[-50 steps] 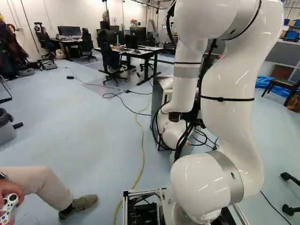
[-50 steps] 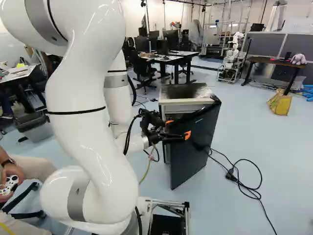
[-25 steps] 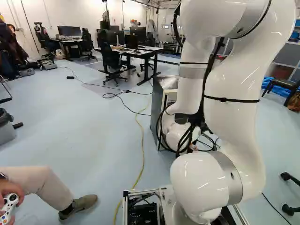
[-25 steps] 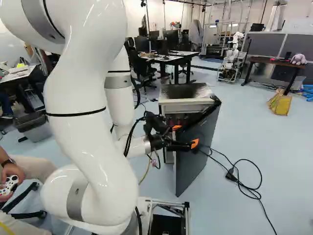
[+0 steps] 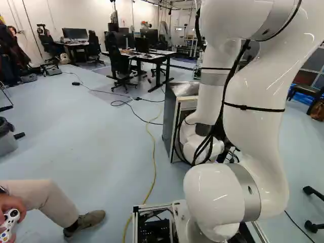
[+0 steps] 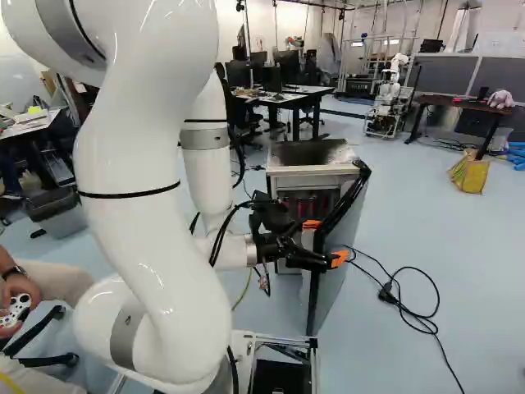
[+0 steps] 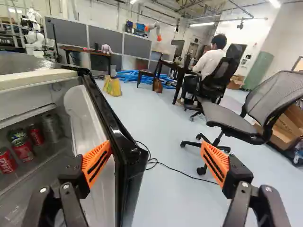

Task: Grab a drink from the fridge

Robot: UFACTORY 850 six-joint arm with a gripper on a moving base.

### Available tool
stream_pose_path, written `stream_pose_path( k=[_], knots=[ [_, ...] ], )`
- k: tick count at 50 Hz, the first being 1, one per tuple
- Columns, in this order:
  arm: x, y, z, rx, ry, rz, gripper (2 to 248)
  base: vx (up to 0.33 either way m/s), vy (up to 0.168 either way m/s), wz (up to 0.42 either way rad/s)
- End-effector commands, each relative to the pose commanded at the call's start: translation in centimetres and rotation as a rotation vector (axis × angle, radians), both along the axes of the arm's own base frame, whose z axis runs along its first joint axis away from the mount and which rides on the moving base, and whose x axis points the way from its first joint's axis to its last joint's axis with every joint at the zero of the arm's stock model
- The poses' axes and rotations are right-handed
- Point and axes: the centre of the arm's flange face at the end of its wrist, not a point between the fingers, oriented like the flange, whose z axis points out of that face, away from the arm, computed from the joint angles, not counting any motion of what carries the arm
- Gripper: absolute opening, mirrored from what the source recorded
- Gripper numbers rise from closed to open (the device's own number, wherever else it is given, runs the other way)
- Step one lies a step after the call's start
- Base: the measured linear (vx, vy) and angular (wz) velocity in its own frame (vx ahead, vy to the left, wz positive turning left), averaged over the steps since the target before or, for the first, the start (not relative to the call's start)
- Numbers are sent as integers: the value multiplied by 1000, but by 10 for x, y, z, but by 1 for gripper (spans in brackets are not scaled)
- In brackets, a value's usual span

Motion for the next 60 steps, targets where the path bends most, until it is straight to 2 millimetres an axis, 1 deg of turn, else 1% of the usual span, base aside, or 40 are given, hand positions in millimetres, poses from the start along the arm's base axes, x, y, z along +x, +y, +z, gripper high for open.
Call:
stream_pose_path(
  k=[18,36,46,60],
  knots=[
    [-9,-17,0,-2,-1,-91,247,0,0,0],
    [-11,-39,-1,-4,-11,-183,247,0,0,0],
    [-11,-41,-1,-4,-13,-193,247,0,0,0],
    [-7,-36,-1,-4,-14,-167,247,0,0,0]
  ],
)
